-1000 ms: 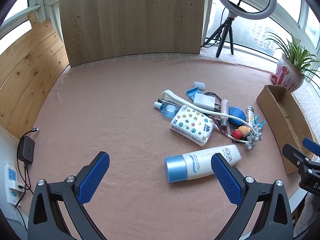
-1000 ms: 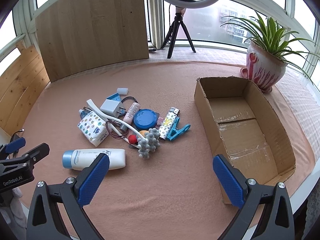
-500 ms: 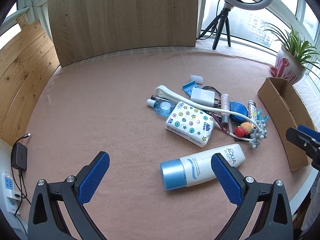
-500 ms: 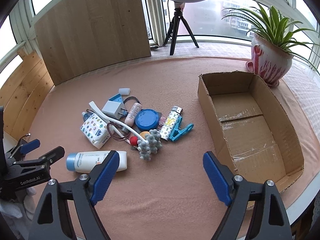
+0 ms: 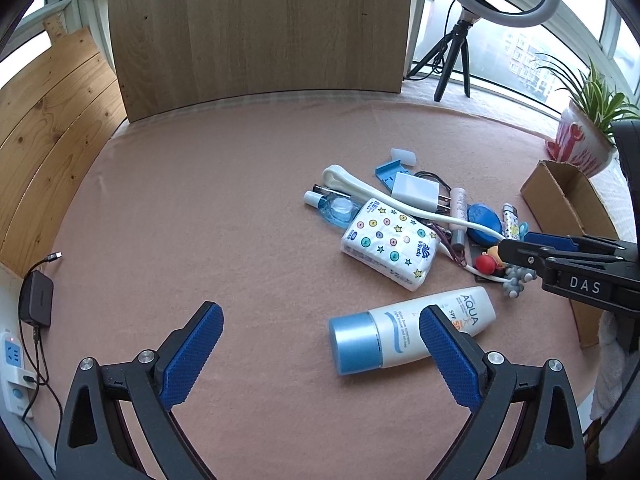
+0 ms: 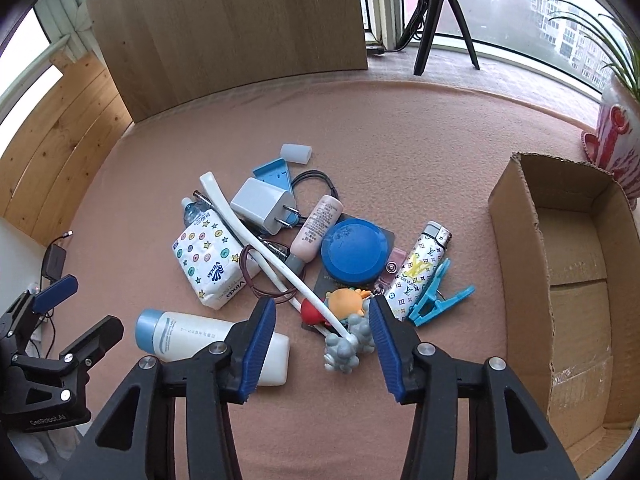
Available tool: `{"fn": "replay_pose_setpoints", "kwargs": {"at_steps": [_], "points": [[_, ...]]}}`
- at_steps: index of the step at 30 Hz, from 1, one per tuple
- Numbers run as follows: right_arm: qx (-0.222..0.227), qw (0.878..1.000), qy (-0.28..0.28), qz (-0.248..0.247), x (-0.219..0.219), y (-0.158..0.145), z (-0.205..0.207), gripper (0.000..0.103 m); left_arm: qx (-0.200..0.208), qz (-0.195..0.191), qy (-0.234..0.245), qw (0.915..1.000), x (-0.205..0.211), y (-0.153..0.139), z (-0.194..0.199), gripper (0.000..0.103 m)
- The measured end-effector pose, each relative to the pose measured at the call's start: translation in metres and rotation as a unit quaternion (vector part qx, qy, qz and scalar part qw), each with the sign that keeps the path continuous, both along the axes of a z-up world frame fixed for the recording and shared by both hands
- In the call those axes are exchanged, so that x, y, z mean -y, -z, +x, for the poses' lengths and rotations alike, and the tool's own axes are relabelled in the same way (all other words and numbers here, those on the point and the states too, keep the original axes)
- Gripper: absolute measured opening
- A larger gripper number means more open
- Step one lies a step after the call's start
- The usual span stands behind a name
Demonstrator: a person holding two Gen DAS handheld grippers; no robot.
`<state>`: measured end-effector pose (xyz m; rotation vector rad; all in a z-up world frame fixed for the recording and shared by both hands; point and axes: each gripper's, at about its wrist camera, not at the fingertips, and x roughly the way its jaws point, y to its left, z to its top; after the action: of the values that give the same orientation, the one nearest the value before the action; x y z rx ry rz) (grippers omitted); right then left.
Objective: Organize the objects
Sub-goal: 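Reach the right gripper to the white massager cable and grasp it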
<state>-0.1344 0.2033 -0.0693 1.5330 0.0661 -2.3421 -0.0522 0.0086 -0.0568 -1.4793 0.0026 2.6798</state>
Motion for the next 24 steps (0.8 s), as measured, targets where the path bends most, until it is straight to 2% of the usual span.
{"fn": "replay_pose_setpoints", "kwargs": {"at_steps": [1, 3, 4, 6, 12, 18, 24], "points": [[0.002, 1.000, -0.002, 0.007, 0.002, 0.002, -0.002, 0.041, 0.000, 0.000, -0.001, 1.0000, 0.001, 0.000, 0.001, 0.100], [0.019, 1.000, -0.010, -0.004, 0.004, 0.005, -0.003, 0.023, 0.001, 0.001, -0.003, 1.0000, 0.003, 0.001, 0.003, 0.100], [0.034, 0.999, -0.016, -0.021, 0.005, 0.006, -0.001, 0.018, 0.002, 0.001, -0.006, 1.0000, 0.005, 0.002, 0.004, 0.100], [0.049, 0.997, -0.033, -0.041, 0.010, 0.009, 0.006, 0.015, 0.004, 0.003, -0.013, 0.9999, 0.011, 0.003, 0.005, 0.100], [0.076, 0.993, -0.064, -0.060, 0.025, 0.017, 0.033, 0.010, 0.009, 0.006, -0.017, 0.9998, 0.018, 0.007, 0.008, 0.100], [0.100, 0.990, -0.058, -0.084, 0.018, 0.024, 0.049, 0.009, 0.014, 0.007, -0.013, 0.9998, 0.014, 0.010, 0.010, 0.100], [0.107, 0.989, -0.064, -0.086, 0.026, 0.028, 0.060, 0.009, 0.016, 0.009, -0.023, 0.9996, 0.023, 0.010, 0.010, 0.100]]}}
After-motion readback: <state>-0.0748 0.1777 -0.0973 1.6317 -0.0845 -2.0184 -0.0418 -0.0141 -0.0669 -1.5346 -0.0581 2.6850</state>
